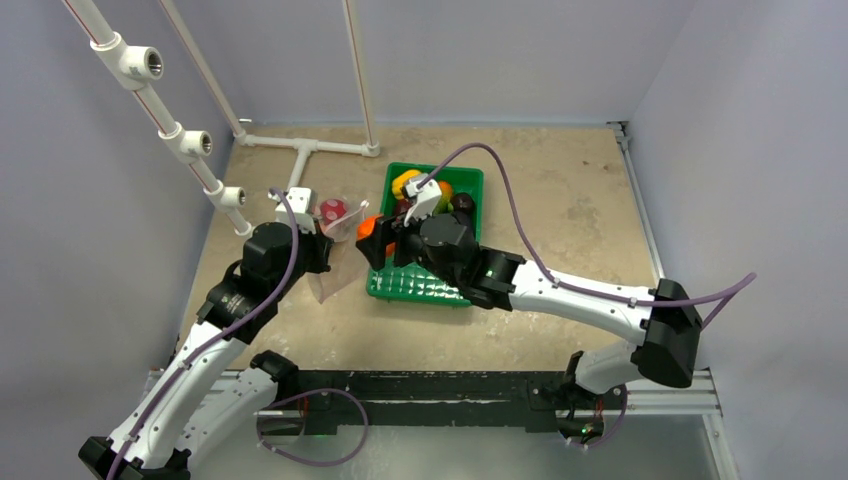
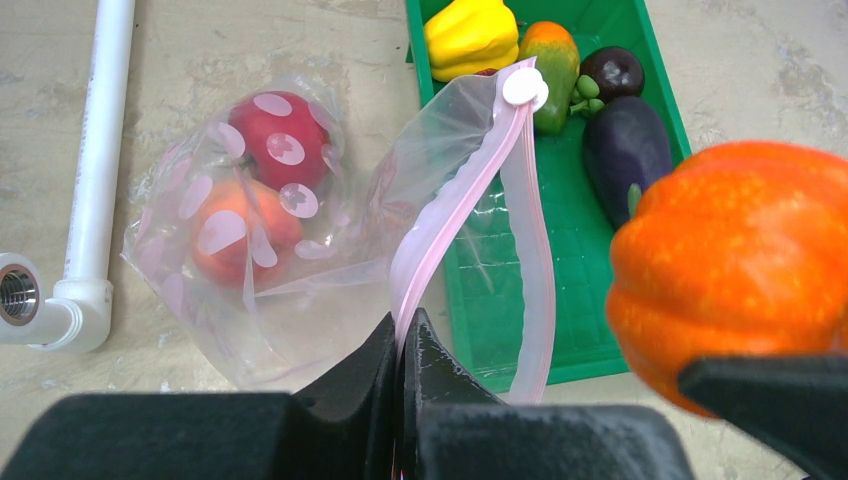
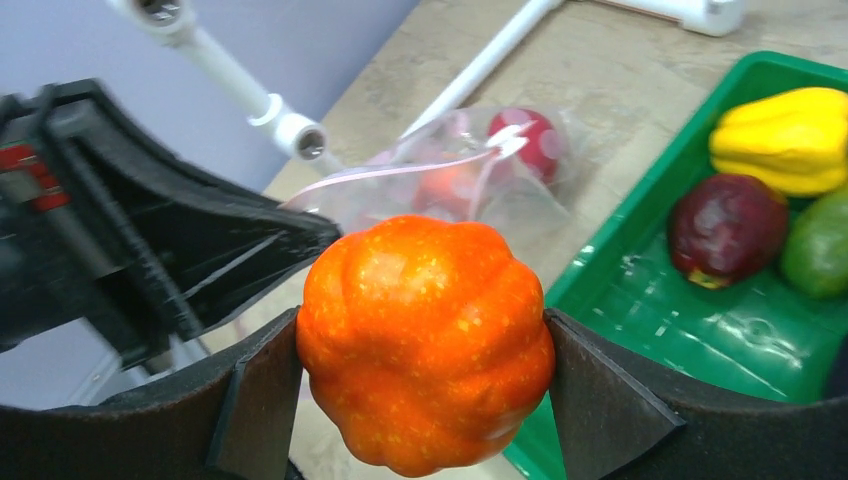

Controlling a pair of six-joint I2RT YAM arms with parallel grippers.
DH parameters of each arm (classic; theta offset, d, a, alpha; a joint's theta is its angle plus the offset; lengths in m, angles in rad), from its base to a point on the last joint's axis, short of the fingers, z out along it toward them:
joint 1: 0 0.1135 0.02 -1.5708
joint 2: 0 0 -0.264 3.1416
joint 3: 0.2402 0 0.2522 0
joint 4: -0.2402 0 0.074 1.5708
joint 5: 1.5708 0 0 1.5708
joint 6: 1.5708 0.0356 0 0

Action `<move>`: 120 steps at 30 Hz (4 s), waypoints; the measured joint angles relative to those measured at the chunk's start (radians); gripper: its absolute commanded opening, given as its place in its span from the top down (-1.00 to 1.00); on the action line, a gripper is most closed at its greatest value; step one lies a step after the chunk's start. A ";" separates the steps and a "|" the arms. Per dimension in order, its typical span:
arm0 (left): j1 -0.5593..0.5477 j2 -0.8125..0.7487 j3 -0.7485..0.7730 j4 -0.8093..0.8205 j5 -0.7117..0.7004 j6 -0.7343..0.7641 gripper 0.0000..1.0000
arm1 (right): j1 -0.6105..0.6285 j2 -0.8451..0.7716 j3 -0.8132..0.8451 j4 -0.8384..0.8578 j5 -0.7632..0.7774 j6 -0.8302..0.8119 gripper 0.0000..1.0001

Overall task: Place the food in the zip-top bag and seal the zipper
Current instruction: Place the fake vegetable in the zipper food storage bag, then adjust the zipper food storage bag at the center of the board.

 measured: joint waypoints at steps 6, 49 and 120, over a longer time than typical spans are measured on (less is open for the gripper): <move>0.000 0.000 0.000 0.000 0.000 0.000 1.00 | 0.030 0.032 0.008 0.056 -0.048 -0.009 -0.03; 0.003 -0.002 0.000 0.007 -0.020 0.001 1.00 | 0.078 0.275 0.139 0.043 -0.042 -0.027 -0.58; 0.006 -0.029 0.000 0.006 -0.019 0.007 1.00 | 0.082 0.282 0.097 0.034 0.084 0.161 1.00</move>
